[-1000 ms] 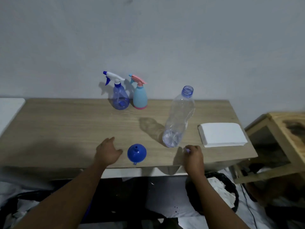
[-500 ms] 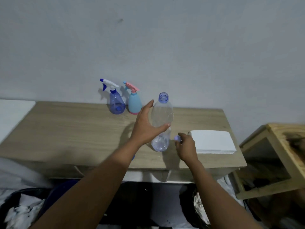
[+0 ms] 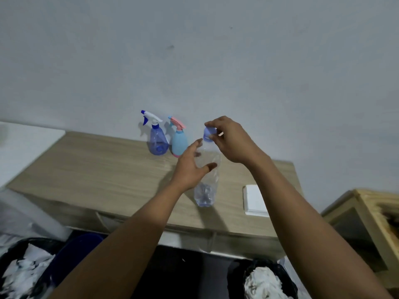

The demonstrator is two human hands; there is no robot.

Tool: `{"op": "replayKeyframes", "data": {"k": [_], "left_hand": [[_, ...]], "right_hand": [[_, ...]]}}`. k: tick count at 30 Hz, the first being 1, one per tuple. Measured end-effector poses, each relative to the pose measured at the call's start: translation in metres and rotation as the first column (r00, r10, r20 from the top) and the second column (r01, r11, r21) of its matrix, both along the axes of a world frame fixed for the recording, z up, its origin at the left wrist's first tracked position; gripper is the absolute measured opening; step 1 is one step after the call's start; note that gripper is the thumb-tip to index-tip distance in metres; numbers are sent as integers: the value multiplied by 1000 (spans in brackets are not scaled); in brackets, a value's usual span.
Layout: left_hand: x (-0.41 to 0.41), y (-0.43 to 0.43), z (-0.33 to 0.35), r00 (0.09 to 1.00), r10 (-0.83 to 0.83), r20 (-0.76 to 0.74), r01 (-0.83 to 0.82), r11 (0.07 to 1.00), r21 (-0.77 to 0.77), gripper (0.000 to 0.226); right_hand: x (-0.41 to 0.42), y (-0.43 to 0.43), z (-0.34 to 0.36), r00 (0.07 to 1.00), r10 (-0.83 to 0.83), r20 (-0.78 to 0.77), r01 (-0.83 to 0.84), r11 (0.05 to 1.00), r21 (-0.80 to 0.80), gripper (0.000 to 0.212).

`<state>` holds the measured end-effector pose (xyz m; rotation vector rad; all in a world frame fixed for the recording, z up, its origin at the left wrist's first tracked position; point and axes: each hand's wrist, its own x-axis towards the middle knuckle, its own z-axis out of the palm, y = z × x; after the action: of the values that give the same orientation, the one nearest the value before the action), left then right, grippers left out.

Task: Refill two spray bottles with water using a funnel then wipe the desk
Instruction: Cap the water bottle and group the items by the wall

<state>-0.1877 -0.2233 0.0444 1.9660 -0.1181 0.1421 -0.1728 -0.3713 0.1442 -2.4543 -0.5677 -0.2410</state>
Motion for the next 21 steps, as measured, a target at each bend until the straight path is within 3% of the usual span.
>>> {"op": "replayKeyframes", "data": {"k": [4, 8, 10, 14, 18, 21], "left_hand": [[-2, -1, 3, 1000, -1, -29, 0, 1000, -8, 87], [-2, -2, 7, 999, -11, -50, 11, 1000, -9, 86], [-3, -2, 8, 999, -1, -50, 0, 1000, -10, 85], [-4, -2, 7, 999, 27, -47, -27, 1000, -9, 84], [-4, -6, 7, 998, 26, -54, -27, 1000, -12, 87], [-3, -8, 8, 996, 60, -59, -60, 998, -13, 86]], "right_hand": [[6, 2, 17, 998, 58, -34, -64, 973, -223, 28], [13, 5, 28, 990, 31, -139, -76, 939, -335, 20], [17, 8, 28, 988, -40, -150, -8, 950, -311, 16], [20, 16, 13, 966, -258, 14, 248, 914, -321, 46], [14, 26, 4, 914, -387, 120, 405, 866, -293, 43], [14, 34, 9, 887, -447, 115, 460, 834, -306, 43]]}}
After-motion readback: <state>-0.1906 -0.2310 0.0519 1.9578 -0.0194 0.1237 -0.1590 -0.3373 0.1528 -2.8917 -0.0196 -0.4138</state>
